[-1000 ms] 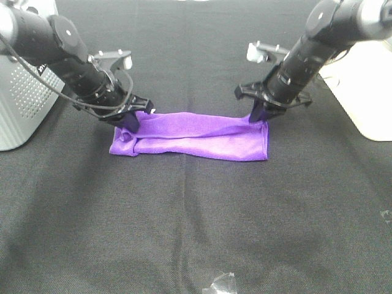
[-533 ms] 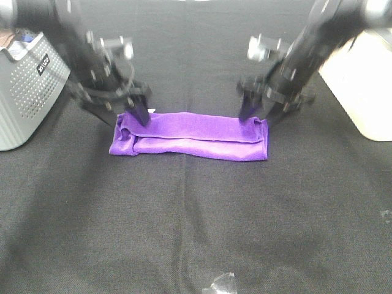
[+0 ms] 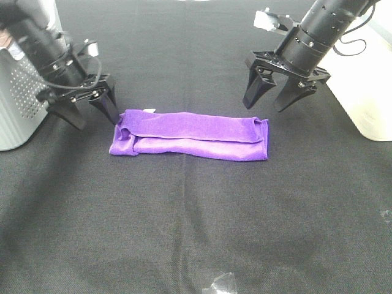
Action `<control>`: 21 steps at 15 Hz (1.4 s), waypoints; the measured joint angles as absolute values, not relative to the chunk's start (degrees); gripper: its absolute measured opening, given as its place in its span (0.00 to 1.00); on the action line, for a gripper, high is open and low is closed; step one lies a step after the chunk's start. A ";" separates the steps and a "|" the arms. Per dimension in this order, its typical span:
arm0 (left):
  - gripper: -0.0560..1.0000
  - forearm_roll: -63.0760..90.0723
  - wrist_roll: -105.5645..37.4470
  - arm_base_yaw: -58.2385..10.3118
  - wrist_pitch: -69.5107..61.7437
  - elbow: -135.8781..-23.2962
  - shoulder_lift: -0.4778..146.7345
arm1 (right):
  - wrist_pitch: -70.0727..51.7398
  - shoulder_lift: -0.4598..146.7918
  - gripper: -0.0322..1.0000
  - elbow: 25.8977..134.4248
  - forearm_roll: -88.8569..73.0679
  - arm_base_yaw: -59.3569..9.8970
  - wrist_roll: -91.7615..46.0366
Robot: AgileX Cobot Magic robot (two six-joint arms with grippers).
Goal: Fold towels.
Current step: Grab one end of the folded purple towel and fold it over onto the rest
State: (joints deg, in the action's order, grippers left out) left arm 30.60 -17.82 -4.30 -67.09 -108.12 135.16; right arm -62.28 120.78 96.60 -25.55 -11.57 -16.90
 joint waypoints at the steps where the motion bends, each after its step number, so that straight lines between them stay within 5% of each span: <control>1: 0.78 32.83 -19.19 -3.61 -67.09 -108.12 135.85 | -62.28 120.78 0.73 96.60 -25.55 -11.57 -16.84; 15: 0.78 40.16 -22.63 -3.32 -64.57 -108.80 141.41 | -62.74 120.78 0.73 96.60 -25.55 -11.57 -15.64; 21: 0.77 41.71 -22.12 -9.51 -63.20 -110.64 143.01 | -65.43 120.78 0.73 96.60 -25.55 -11.57 -15.64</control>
